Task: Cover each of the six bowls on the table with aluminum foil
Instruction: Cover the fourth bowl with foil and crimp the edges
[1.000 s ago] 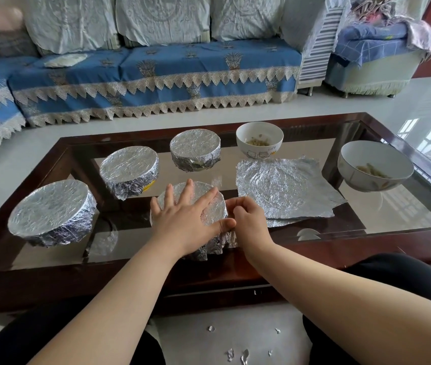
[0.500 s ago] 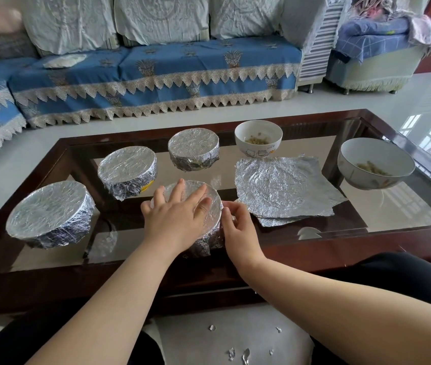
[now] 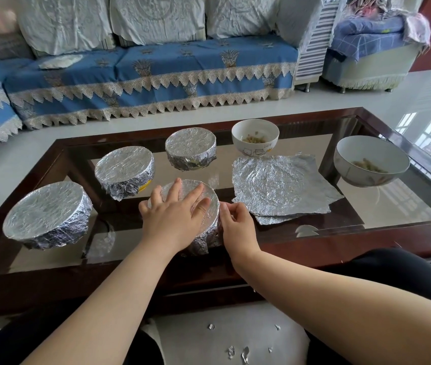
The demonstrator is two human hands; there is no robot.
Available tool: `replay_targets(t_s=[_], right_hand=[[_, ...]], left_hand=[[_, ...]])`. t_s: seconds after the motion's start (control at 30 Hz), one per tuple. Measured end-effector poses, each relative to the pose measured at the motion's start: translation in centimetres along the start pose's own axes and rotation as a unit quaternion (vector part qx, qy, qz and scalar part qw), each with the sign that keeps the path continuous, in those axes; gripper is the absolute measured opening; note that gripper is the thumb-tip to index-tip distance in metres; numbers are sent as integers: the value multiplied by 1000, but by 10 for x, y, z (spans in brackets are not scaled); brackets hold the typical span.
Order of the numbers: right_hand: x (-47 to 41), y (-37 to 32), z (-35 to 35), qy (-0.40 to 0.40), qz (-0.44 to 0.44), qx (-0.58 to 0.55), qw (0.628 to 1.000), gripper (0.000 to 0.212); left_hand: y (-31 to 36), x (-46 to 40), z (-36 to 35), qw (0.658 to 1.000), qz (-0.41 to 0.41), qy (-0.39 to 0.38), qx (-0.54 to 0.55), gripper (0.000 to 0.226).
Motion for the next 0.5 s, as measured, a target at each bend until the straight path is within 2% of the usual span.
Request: replay_targets(t_s=[0.17, 0.37, 0.5], right_hand=[[-7, 3, -4, 2, -30, 36, 999, 18], [-13, 7, -7, 13, -16, 106, 994, 16], [-18, 8, -14, -12, -46, 85, 995, 14]], left_hand=[[1, 0, 0, 1000, 5, 2, 3, 65], [0, 0, -1, 1000, 12, 7, 4, 75], [1, 0, -1, 1000, 14, 8, 3, 75]])
Point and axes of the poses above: each hand's wrist, its own x-axis away from the middle knuckle, its own z-axis out of the back of the hand, y = z × x, the point moved 3 cm from there along -x, towards the middle knuckle, and after that the axes turned 10 degrees about y, right-handed, at the moved point
